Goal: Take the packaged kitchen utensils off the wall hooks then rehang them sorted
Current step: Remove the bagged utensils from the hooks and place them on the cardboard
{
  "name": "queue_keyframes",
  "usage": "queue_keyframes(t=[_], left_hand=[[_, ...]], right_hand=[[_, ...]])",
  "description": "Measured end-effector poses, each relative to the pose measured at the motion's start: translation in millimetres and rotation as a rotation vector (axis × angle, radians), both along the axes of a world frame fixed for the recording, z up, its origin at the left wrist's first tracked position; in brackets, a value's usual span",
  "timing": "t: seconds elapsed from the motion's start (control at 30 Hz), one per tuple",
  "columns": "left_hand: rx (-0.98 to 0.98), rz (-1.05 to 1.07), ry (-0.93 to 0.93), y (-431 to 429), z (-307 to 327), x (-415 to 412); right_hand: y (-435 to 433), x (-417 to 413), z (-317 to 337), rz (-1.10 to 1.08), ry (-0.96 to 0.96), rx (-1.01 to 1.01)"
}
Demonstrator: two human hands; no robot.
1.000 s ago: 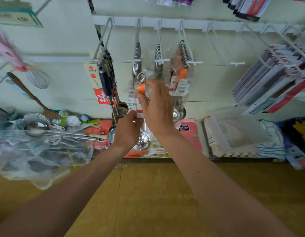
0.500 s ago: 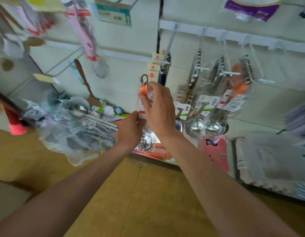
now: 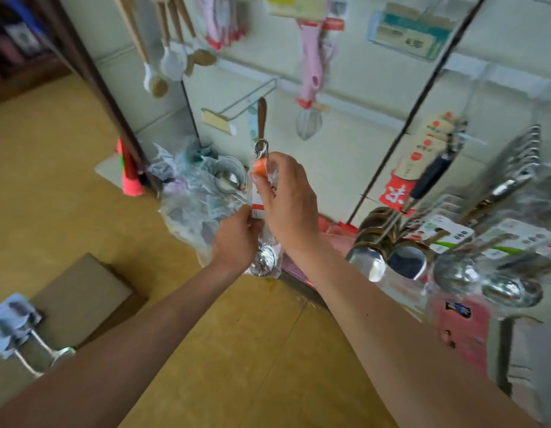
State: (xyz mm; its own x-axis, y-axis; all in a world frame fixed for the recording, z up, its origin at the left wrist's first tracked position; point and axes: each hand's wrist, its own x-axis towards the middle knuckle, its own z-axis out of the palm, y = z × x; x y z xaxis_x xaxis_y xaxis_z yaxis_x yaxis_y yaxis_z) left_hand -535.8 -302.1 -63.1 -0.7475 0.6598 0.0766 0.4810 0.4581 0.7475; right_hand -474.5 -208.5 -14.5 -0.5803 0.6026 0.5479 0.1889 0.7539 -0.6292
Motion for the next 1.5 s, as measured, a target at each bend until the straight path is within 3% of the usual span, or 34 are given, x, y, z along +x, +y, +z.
queue_keyframes(t=[0.33, 0.7, 1.5], left_hand=[[-0.04, 0.185, -0.012, -106.9, -0.9, -106.9], [-0.064, 0.39, -0.006, -250.0, 2.3, -215.6], [-0.085, 0.703, -0.157, -461.1, -28.5, -297.6]], right_hand=[[-93.7, -126.4, -3.1, 0.169, 0.034, 0.092], [-228.3, -252.3, 1.8, 0.398, 0.06, 0.059], [-440.6, -377.3, -32.9, 0.702, -0.042, 0.092]])
